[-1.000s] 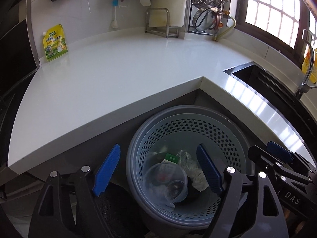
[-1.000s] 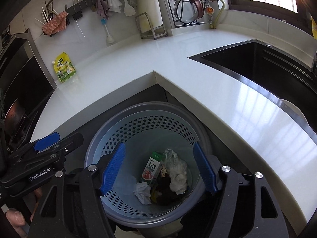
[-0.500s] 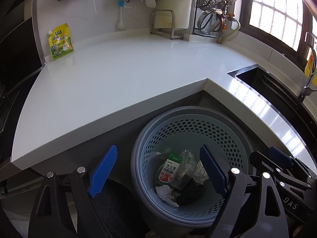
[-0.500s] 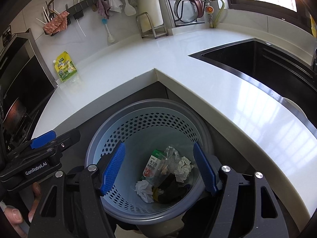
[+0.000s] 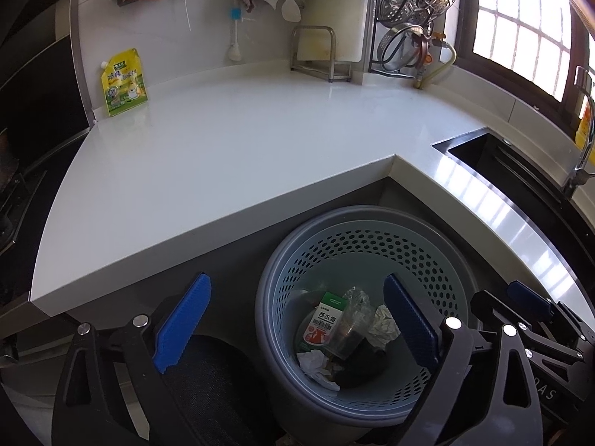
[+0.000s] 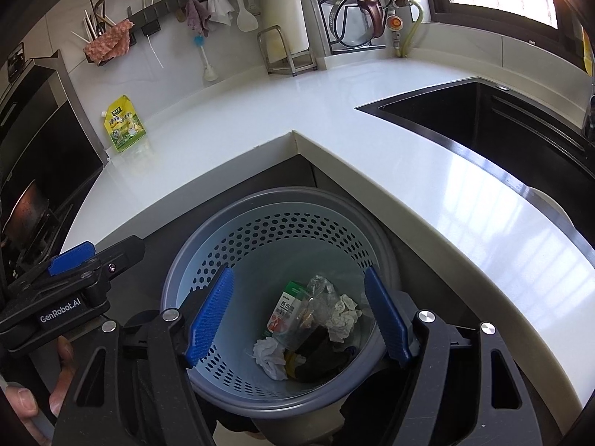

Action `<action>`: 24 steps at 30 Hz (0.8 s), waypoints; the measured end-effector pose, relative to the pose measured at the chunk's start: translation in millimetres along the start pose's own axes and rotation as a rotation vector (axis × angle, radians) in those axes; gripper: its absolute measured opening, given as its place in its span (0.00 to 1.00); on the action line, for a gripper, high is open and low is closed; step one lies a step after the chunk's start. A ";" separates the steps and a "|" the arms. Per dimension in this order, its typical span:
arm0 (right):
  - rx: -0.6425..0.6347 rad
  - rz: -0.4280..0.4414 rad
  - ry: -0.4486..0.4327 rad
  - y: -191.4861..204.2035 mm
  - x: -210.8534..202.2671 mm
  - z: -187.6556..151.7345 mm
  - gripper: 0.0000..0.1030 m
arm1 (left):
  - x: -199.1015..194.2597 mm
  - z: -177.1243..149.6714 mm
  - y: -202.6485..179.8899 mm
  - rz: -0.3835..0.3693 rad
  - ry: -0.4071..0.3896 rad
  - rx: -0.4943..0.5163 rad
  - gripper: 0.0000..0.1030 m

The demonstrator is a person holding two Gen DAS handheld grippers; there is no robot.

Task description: Collect trash

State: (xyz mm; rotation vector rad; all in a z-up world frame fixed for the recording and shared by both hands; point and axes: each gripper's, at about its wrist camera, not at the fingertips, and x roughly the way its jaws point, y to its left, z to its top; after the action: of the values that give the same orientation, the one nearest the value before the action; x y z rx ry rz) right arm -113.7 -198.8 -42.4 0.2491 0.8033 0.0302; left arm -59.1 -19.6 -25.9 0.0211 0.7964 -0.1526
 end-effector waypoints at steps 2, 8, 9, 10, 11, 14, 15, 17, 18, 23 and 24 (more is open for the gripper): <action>-0.001 -0.001 -0.003 0.4 -1.3 -0.2 0.68 | -1.2 -0.3 0.6 0.004 -0.001 -0.001 0.91; 0.000 -0.001 -0.011 0.9 -6.5 -1.5 0.69 | -5.2 -1.6 0.5 0.016 -0.008 0.003 0.93; 0.000 -0.001 -0.013 1.1 -7.4 -1.8 0.69 | -5.8 -1.8 0.5 0.018 -0.009 0.003 0.93; -0.001 0.000 -0.014 1.4 -8.2 -2.0 0.69 | -6.5 -2.0 0.7 0.022 -0.011 0.003 0.93; -0.001 0.000 -0.016 1.9 -8.9 -2.3 0.69 | -7.3 -2.2 1.3 0.023 -0.011 0.002 0.93; -0.004 0.001 -0.017 3.3 -11.1 -3.3 0.69 | -8.5 -3.5 2.3 0.024 -0.011 -0.003 0.94; -0.005 0.001 -0.019 3.5 -11.9 -3.6 0.69 | -8.9 -4.3 2.8 0.027 -0.010 -0.002 0.94; -0.007 0.002 -0.019 3.7 -13.2 -4.5 0.69 | -9.3 -4.8 2.5 0.036 -0.007 0.000 0.94; -0.008 0.003 -0.020 4.1 -13.7 -4.9 0.69 | -9.3 -5.0 2.5 0.039 -0.004 0.001 0.94; -0.014 0.000 -0.022 5.9 -16.3 -6.6 0.69 | -10.8 -6.2 4.6 0.042 0.002 -0.006 0.94; -0.014 0.000 -0.023 6.1 -17.0 -6.7 0.69 | -11.6 -6.4 4.9 0.043 0.001 -0.006 0.94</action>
State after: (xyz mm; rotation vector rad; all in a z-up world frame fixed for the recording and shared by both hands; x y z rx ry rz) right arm -129.8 -193.6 -33.4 0.2356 0.7800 0.0330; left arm -70.9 -12.8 -22.3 0.0323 0.7967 -0.1089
